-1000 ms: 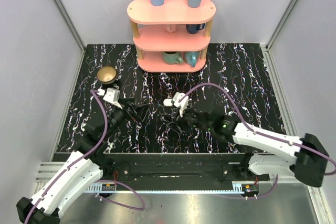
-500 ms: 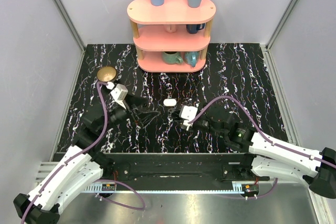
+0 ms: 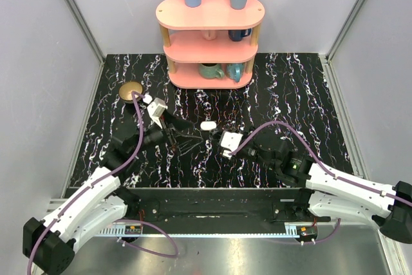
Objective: Insert the wireless bluetooth earbuds into the charging case
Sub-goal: Pass from the right arm to the left
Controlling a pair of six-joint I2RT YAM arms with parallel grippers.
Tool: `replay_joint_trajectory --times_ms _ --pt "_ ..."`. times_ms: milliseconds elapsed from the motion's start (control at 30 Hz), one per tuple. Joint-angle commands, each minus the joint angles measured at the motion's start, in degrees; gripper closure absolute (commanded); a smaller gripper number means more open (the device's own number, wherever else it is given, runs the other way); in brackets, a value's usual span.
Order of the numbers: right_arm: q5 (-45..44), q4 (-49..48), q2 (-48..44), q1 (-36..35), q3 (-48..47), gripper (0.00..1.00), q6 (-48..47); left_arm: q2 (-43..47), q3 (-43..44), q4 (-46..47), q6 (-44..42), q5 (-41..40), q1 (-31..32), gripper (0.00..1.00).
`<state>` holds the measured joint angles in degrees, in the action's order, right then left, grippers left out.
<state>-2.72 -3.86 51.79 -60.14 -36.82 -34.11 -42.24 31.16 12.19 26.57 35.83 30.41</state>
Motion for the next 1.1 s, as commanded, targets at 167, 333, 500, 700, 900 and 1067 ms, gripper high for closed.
replay_joint_trajectory --times_ms 167,333,500,700,900,1067 --pt "-1.59 -4.23 -1.08 -0.68 0.17 0.92 -0.35 -7.59 -2.68 20.24 12.1 3.28 0.87 0.01" --pt "-1.32 -4.67 -1.25 -0.77 0.17 0.92 0.36 -11.01 -2.5 24.28 13.68 -0.06 3.76 0.05" --pt "-1.5 -4.85 -1.6 -0.77 0.43 0.92 0.27 -15.58 0.57 22.98 12.9 -1.38 6.94 0.09" --pt "-1.32 -3.53 -2.39 -0.77 0.08 0.92 0.44 -16.65 1.71 18.94 11.32 -1.29 7.99 0.13" --pt "-0.53 -3.61 -3.01 -0.77 0.34 0.92 0.53 -18.31 3.82 16.91 10.35 -1.12 8.26 0.2" --pt "0.0 -4.49 -2.66 -0.77 0.34 0.92 0.45 -20.42 4.26 19.36 11.66 -1.21 9.4 0.28"
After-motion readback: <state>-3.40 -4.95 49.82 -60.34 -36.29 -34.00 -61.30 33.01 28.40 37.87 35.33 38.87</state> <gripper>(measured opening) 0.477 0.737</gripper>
